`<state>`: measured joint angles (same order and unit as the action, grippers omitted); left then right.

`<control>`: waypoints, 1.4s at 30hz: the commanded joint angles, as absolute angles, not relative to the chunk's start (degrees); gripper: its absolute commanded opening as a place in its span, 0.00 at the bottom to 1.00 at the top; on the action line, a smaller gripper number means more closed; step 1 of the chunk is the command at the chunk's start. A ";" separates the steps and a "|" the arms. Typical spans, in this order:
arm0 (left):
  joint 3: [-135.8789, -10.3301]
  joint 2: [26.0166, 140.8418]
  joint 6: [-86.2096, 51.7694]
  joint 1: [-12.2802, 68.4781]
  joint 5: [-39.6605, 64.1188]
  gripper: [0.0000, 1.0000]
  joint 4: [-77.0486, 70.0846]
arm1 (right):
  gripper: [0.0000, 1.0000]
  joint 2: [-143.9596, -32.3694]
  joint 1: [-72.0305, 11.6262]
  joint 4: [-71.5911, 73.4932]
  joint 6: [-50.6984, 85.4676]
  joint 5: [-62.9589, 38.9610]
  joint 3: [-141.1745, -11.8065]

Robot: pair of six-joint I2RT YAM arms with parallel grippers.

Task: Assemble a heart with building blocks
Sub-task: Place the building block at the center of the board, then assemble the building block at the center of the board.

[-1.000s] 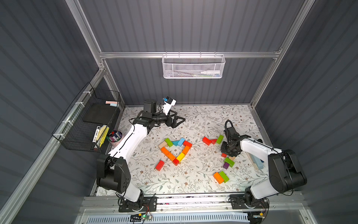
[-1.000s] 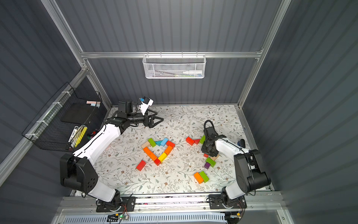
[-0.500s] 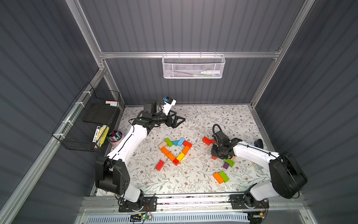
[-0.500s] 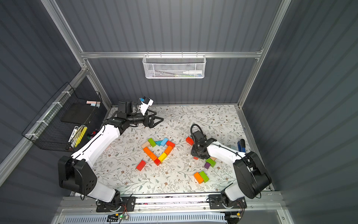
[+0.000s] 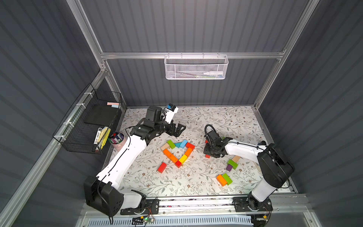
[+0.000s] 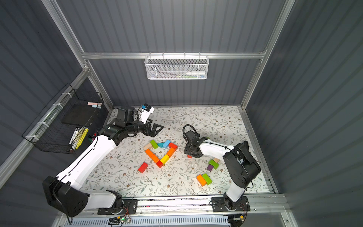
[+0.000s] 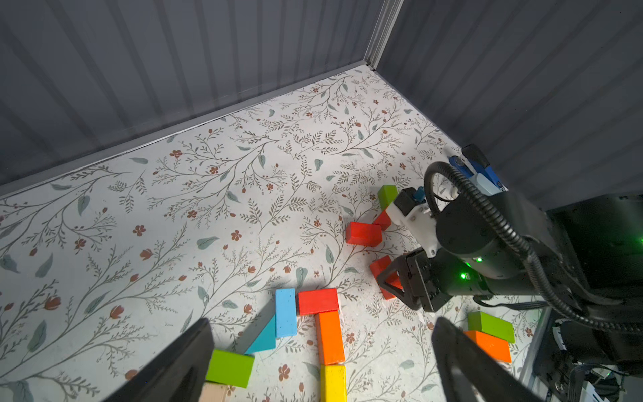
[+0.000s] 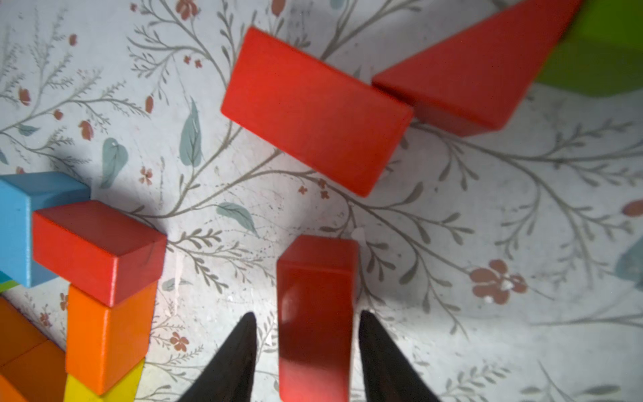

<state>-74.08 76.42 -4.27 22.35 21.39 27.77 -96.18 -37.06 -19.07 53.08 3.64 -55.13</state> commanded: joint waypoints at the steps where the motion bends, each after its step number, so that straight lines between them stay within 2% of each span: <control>1: -71.45 75.21 -6.42 24.65 16.93 0.99 31.90 | 0.55 -94.36 -37.47 -12.31 54.76 0.72 -51.79; 6: -68.49 74.66 -8.91 27.76 14.84 0.99 31.57 | 0.53 -94.31 -37.52 -7.44 53.22 -5.72 -49.85; 10: -68.33 75.67 -9.89 30.28 13.01 0.99 31.46 | 0.52 -91.78 -37.36 -4.68 51.90 -6.51 -47.20; 13: -68.47 77.43 -9.81 32.51 11.34 0.98 31.17 | 0.52 -88.21 -36.92 -6.10 48.05 -6.41 -45.63; 17: -68.84 81.47 -9.72 36.27 9.64 0.96 29.50 | 0.53 -82.31 -35.31 -15.61 39.48 -4.86 -45.55; 22: -70.79 88.65 -9.40 40.61 9.23 0.97 26.95 | 0.62 -70.04 -33.24 -21.40 29.19 -6.63 -41.63; 27: -75.60 97.88 -10.30 44.91 7.04 0.90 24.88 | 0.68 -54.60 -33.21 -28.52 25.72 -11.37 -39.39; 31: -79.81 104.02 -10.88 46.75 6.76 0.85 23.94 | 0.81 -45.00 -33.51 -38.43 25.60 -11.71 -41.14; 34: -83.37 107.57 -11.46 47.65 5.86 0.79 24.20 | 0.92 -36.68 -33.72 -44.61 25.23 -10.90 -42.50; 37: -85.20 110.73 -12.42 48.07 5.22 0.69 24.93 | 0.97 -27.98 -33.82 -45.22 25.52 -11.02 -42.46; 40: -86.24 112.58 -12.96 48.21 4.32 0.60 25.68 | 0.99 -21.82 -33.80 -46.53 25.80 -8.94 -43.62; 42: -86.75 113.63 -12.94 48.42 4.22 0.59 26.40 | 0.98 -20.35 -33.79 -48.68 24.53 -8.04 -45.16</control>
